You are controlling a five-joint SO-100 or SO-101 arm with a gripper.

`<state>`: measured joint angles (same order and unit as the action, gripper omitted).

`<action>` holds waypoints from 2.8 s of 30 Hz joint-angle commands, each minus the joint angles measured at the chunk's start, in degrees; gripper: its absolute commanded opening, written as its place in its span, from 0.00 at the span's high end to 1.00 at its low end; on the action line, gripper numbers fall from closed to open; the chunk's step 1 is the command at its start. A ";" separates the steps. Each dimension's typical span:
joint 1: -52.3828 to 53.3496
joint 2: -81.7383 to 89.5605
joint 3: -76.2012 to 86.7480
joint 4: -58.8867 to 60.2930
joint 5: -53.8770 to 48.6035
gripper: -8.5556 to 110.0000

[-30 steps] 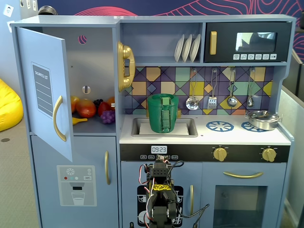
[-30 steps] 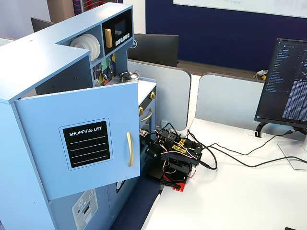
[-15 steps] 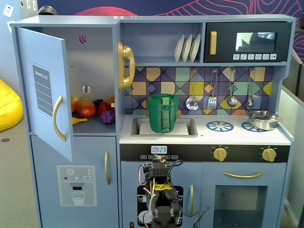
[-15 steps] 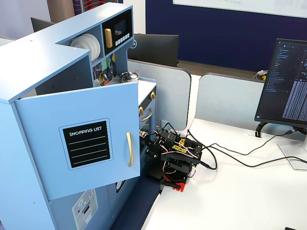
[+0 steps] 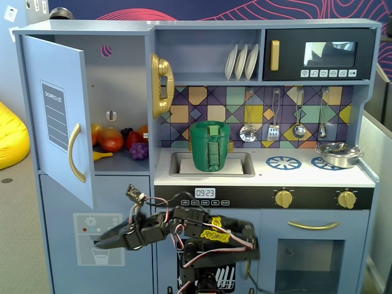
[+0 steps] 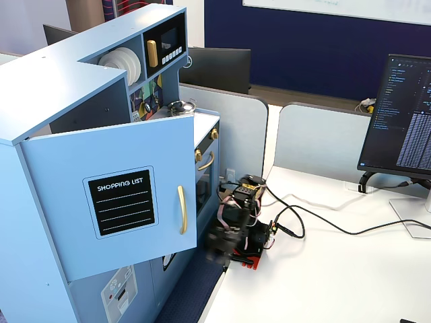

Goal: Close the left cabinet door

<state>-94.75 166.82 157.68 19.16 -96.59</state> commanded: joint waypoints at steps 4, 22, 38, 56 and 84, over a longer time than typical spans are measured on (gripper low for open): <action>-7.82 -23.99 -15.21 -25.40 -3.43 0.93; 7.65 -54.84 -45.44 -35.07 -9.67 0.93; 36.04 -53.70 -43.24 -40.43 -10.28 0.93; 40.08 -45.44 -40.17 -23.64 -3.78 0.93; 97.47 13.36 13.89 62.67 3.43 0.93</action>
<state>0.18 177.63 170.42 75.50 -92.72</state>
